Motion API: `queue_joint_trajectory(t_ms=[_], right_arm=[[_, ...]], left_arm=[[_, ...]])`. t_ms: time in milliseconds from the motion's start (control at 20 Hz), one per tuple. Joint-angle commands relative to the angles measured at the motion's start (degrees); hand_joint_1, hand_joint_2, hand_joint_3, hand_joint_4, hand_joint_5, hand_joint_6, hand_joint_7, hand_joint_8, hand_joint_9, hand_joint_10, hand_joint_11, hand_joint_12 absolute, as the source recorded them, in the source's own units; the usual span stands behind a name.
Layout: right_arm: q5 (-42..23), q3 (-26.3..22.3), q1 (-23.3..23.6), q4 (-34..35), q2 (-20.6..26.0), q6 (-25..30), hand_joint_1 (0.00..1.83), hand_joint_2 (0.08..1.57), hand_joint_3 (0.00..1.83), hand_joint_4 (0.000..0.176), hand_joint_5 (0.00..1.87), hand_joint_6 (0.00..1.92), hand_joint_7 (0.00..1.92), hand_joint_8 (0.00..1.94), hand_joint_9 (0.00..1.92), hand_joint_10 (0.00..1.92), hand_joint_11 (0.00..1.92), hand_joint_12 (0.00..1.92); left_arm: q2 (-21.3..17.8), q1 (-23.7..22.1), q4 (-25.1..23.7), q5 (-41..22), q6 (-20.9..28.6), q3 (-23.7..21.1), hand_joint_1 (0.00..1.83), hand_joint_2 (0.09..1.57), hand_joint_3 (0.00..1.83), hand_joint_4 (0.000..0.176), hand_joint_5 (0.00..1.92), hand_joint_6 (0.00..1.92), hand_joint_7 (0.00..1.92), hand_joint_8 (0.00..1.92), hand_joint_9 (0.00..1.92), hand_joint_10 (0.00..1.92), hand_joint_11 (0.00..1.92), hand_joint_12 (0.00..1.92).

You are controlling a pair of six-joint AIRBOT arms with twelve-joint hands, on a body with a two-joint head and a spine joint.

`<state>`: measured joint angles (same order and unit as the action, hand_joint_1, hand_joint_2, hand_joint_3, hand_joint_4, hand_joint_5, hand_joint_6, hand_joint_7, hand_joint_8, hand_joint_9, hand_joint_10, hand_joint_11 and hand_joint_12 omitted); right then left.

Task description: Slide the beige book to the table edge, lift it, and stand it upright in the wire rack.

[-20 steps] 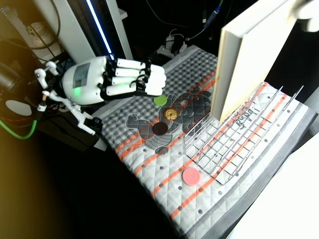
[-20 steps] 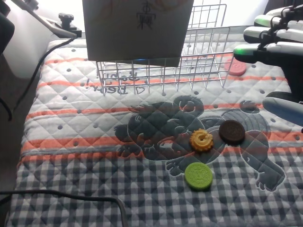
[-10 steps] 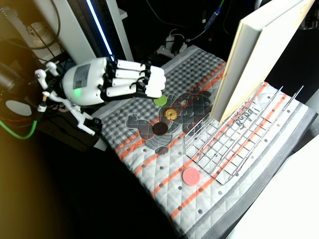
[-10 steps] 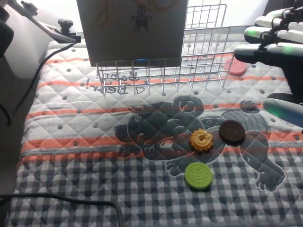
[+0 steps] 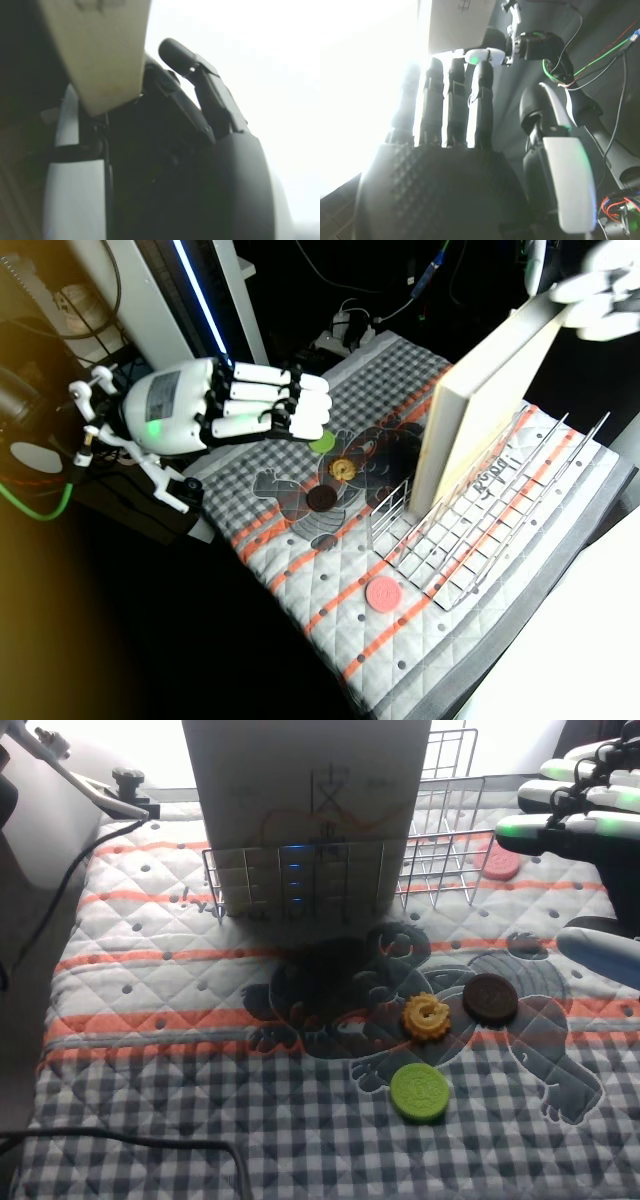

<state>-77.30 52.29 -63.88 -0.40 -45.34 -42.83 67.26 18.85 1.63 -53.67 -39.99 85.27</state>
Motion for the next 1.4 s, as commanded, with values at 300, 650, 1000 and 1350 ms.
queue_joint_trajectory(t_ms=[300,650,1000,1350], right_arm=[[-7.1,-0.5,-0.3,1.6,0.1,0.4,0.5,1.33,0.0,0.043,0.51,0.0,0.4,0.0,0.32,0.0,0.0,0.63],[-7.5,-1.6,-0.6,3.2,3.3,-1.0,0.51,1.32,0.0,0.036,0.51,0.0,0.4,0.0,0.31,0.0,0.0,0.63],[-23.7,-6.6,-14.6,17.8,10.4,-1.0,0.41,1.4,0.01,0.028,0.36,0.0,0.32,0.0,0.26,0.0,0.0,0.54],[-23.7,-7.0,-14.7,18.8,10.3,-1.0,0.48,1.27,0.0,0.062,0.22,0.0,0.42,0.0,0.42,0.01,0.15,0.55]], left_arm=[[-4.4,-2.4,-1.1,-4.4,0.9,-1.8,1.27,1.04,0.0,0.0,1.18,0.66,1.11,0.75,1.1,0.18,0.57,1.25],[-17.5,6.7,-1.1,-14.8,-1.3,-12.9,0.9,0.99,0.0,0.047,0.38,0.0,0.33,0.01,0.38,0.01,0.01,1.0],[-27.9,34.3,7.2,-37.0,-4.9,-27.9,0.67,1.21,0.01,0.008,0.27,0.0,0.32,0.0,0.31,0.0,0.0,0.68],[-25.3,53.5,16.6,-45.6,-1.3,-32.9,0.48,1.19,0.0,0.042,0.23,0.0,0.3,0.0,0.29,0.0,0.0,0.57]])
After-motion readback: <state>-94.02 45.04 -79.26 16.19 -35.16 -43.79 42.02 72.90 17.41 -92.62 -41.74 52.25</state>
